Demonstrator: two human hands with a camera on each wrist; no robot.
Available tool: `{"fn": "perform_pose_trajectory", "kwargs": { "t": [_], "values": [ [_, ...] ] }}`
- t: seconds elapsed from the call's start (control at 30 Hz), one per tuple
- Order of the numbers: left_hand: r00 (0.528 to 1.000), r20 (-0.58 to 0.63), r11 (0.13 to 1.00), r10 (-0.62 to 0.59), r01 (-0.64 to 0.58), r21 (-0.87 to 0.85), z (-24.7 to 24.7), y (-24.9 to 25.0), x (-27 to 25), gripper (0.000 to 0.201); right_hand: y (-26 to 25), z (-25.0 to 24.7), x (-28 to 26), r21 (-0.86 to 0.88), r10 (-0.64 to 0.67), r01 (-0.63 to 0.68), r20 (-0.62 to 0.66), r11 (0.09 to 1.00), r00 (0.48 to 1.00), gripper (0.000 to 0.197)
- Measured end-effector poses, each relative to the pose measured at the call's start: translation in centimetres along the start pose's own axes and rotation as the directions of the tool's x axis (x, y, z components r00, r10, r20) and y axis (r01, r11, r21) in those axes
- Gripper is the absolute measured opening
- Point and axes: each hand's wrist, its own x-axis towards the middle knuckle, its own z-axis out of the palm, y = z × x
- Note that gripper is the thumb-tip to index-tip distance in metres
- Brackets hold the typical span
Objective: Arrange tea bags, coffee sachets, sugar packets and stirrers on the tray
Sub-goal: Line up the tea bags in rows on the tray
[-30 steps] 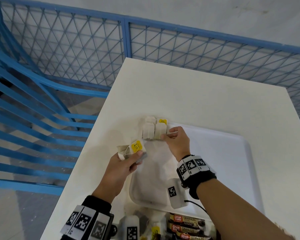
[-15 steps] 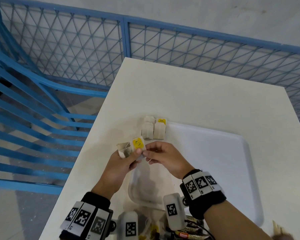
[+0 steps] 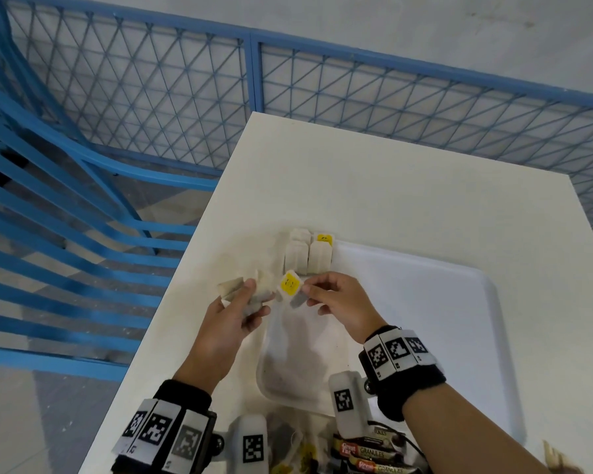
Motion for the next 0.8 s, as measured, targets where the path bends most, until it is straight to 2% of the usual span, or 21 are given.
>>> {"fn": "perform_pose_trajectory", "kwargs": {
  "t": [0.2,0.3,0.5,0.67,0.8],
  "values": [
    [1.000,-0.012,0.999,-0.002,0.002,-0.039,-0.4,0.3,-0.2,0.019,0.8,0.4,1.7,-0.004,-0.009,0.009,-0.110,1.000,0.994,0.005],
    [1.000,-0.007,0.998,0.006,-0.007,-0.061,-0.6,0.5,-0.2,0.020,1.3,0.5,2.1,0.012,-0.007,0.009,-0.148,1.000,0.989,0.017],
    [1.000,0.025,0.996,0.002,0.000,-0.090,-0.6,0.7,-0.5,0.030,1.3,1.2,2.6,0.039,0.015,-0.007,-0.211,0.999,0.977,0.010],
    [0.998,0.061,0.997,-0.004,0.008,-0.076,-0.6,0.8,-0.6,0.023,1.0,1.8,2.7,-0.071,-0.009,-0.010,-0.263,0.997,0.965,0.010],
    [0.998,0.060,0.998,-0.026,0.029,-0.059,-0.7,0.6,-0.5,0.017,0.8,1.8,2.8,-0.126,-0.048,0.016,-0.255,0.992,0.966,0.009]
  ]
}}
